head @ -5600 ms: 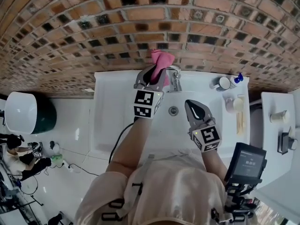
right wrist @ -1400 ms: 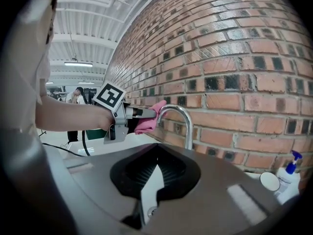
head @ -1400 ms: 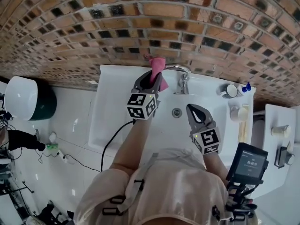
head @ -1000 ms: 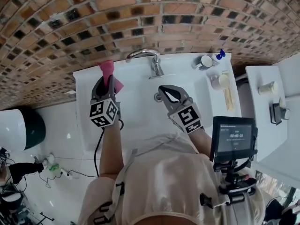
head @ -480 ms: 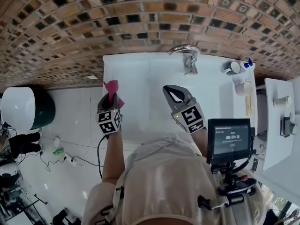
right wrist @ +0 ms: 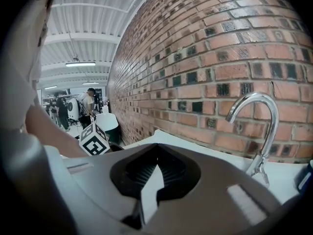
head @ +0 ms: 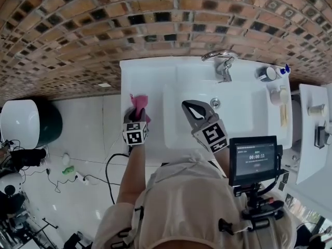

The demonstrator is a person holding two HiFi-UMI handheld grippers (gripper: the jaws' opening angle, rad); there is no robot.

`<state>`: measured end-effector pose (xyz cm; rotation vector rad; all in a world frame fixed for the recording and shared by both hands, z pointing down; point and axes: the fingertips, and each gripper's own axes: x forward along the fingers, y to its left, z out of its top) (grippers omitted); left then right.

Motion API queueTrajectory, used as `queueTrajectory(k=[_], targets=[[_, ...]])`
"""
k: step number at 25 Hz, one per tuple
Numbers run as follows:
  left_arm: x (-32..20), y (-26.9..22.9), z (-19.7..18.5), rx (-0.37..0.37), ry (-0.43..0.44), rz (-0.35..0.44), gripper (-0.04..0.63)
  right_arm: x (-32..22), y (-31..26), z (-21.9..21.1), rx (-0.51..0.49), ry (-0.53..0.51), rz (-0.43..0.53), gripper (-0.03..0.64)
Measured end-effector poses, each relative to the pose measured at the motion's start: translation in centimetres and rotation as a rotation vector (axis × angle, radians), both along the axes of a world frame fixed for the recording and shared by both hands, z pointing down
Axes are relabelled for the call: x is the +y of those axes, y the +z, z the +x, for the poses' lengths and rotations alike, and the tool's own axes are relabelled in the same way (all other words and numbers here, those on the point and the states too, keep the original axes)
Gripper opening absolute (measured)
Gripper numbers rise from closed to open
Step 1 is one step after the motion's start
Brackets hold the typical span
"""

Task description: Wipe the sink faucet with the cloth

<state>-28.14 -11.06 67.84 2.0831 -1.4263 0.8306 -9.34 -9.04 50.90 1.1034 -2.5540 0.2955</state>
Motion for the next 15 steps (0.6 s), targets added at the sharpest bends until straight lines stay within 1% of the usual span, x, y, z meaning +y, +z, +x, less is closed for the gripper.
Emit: queueTrajectory(k=[3, 5, 7, 9, 10, 12, 14, 15], targets=[[-0.4, 0.8, 0.6, -0.04, 0.023, -0.006, 0.104, -0.5, 0.6, 0.2, 0.004, 0.012, -0.009, -0.011], [-0.3, 0.7, 1.2, -0.039, 0.032, 0.004, 0.104, -0.5, 0.5, 0.6, 0.003, 0.023, -0.009, -0.011], [0.1, 0.5, 1.9, -0.026, 0.058, 0.003, 0.15, -0.4, 0.3, 0.9, 0.003, 0.029, -0.005, -0.011], [0.2, 0.3, 2.3, -0.008, 0.087, -0.01, 0.26, -0.5, 0.2, 0.9, 0.004, 0.026, 0.0, -0.011], [0.2, -0.1, 2.3, 0.003, 0.094, -0.009, 0.267, -0.6, 0.1, 0.8, 0.003, 0.022, 0.004, -0.011], [0.0, -1.9, 1.9, 0.02, 0.086, 0.026, 0.267, -0.6, -0.3, 0.6, -0.002, 0.014, 0.015, -0.011], [-0.5, -4.9, 1.4, 0.054, 0.06, 0.103, 0.267, -0.6, -1.1, 0.8, -0.003, 0.005, 0.031, -0.011], [-1.0, -6.9, 1.4, 0.086, 0.051, 0.156, 0.267, -0.6, -1.6, 1.0, -0.002, 0.002, 0.042, -0.011]])
